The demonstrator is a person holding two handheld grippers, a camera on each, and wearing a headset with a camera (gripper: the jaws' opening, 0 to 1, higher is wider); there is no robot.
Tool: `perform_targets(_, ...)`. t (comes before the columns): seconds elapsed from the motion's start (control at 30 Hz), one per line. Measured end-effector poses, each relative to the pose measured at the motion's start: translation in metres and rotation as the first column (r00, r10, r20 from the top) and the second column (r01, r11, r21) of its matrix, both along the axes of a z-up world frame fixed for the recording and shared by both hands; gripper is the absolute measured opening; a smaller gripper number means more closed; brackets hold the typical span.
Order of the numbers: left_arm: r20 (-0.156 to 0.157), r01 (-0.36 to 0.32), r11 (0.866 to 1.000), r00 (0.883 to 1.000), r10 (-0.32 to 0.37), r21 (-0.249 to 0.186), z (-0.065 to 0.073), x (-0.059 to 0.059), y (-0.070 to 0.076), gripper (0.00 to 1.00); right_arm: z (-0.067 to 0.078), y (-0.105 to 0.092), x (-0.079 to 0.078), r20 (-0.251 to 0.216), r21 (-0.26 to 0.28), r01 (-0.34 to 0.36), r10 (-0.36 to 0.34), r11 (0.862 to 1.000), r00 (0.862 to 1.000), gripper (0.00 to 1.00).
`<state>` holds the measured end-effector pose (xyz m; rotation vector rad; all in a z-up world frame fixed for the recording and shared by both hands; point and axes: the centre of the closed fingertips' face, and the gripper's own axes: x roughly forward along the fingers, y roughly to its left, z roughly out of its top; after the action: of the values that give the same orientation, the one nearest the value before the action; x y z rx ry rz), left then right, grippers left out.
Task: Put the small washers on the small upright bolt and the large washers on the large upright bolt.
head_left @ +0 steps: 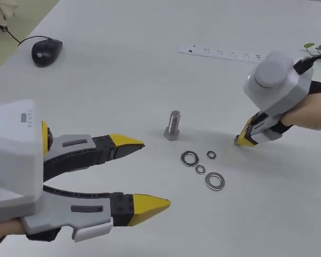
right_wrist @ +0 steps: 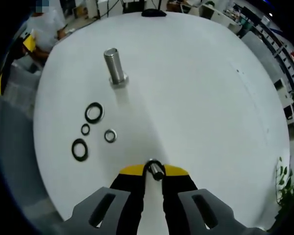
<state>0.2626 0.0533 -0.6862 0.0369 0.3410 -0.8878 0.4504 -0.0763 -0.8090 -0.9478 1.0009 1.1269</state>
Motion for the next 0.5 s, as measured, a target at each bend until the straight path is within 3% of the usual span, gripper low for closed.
perform_targets(0.5, 0.0, -0.002, 1.0, 1.0, 0.002, 0.003, -0.0015, 0.0017, -0.0002, 0.51, -0.0026, -0.0026, -0.0011, -0.004, -0.003, -0.013, 0.013, 1.0, 1.0, 0.16)
